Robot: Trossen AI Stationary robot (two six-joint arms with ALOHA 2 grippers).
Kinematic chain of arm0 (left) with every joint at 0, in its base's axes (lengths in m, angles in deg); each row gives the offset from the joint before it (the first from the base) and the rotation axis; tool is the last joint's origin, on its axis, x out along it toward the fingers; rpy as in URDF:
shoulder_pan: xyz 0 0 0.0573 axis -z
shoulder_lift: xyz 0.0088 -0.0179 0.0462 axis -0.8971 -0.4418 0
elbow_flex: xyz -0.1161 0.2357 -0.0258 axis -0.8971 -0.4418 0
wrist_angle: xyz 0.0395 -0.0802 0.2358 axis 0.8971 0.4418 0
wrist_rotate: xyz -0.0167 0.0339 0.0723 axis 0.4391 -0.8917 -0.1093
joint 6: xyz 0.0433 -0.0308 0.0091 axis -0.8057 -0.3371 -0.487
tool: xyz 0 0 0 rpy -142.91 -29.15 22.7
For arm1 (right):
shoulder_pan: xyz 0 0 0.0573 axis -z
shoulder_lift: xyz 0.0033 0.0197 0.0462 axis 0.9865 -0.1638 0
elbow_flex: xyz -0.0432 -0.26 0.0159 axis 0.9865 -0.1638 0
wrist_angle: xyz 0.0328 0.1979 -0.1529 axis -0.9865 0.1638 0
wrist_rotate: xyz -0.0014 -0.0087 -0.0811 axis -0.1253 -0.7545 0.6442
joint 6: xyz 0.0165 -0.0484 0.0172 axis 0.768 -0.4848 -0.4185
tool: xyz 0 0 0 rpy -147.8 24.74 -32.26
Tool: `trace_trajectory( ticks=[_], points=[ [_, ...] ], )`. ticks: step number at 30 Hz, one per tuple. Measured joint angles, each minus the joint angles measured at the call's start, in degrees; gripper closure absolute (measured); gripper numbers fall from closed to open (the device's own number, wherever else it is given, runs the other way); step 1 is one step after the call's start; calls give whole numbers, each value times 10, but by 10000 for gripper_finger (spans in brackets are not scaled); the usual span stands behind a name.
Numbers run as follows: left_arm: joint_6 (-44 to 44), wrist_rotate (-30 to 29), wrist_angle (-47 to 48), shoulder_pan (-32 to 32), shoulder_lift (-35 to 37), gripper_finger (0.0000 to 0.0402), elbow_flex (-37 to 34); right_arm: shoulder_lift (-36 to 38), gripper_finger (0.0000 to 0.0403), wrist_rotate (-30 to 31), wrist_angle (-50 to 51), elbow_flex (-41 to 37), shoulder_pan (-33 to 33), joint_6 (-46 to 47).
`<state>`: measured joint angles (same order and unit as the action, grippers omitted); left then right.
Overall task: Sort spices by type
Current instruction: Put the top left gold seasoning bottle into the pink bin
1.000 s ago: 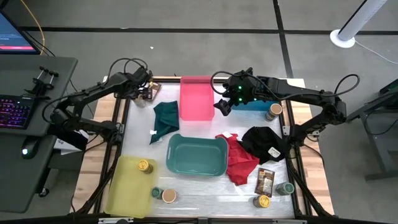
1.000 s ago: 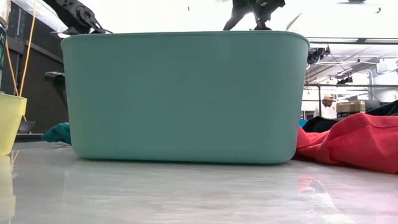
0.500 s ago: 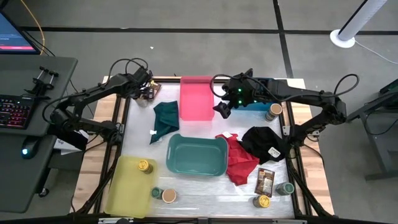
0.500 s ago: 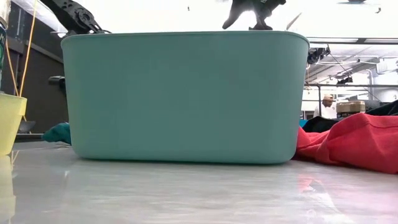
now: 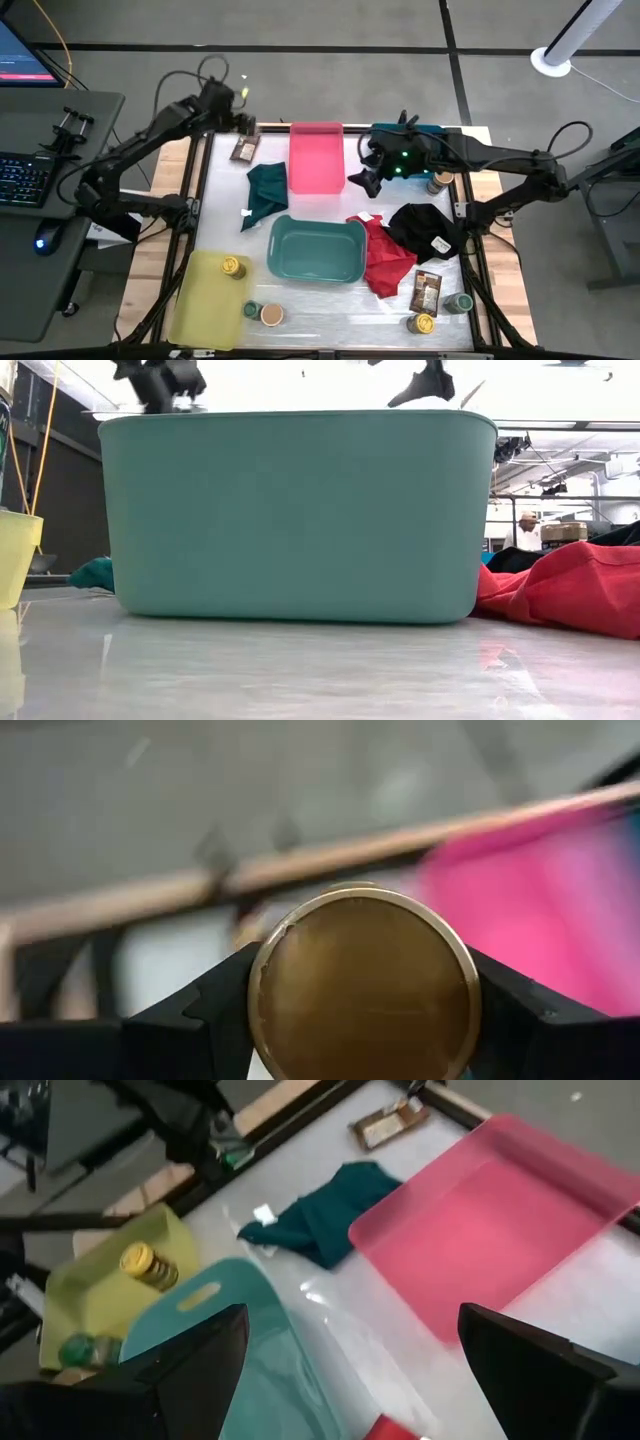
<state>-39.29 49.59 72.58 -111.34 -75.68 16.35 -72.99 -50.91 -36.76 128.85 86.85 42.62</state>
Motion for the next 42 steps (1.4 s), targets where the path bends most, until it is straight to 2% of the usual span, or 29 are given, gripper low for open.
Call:
trace_trajectory(
  ticks=[5, 12, 19, 21, 25, 30, 37, 42],
  points=[
    [-67, 0, -10, 67, -60, 166, 98, 12, 48, 29, 1, 0, -3, 22],
    [-201, 2, -17, 150, -200, 166, 187, 7, 48, 45, -3, 1, -3, 39],
    [-341, -15, -26, 161, -322, 166, 231, 7, 48, 61, -4, 1, -3, 61],
    [-379, -37, -31, 157, -348, 166, 232, 7, 48, 61, -6, 1, -3, 62],
    [-440, -34, -37, 145, -386, 166, 234, 7, 48, 62, -16, 1, -3, 71],
    [-449, -19, -36, 136, -418, 166, 234, 7, 48, 73, -18, 1, -3, 76],
    [-450, -7, -58, 136, -420, 122, 234, 7, 48, 74, -19, 1, -3, 76],
    [-437, -6, -56, 134, -418, 115, 234, 7, 48, 73, -19, 1, -3, 76]
  ],
)
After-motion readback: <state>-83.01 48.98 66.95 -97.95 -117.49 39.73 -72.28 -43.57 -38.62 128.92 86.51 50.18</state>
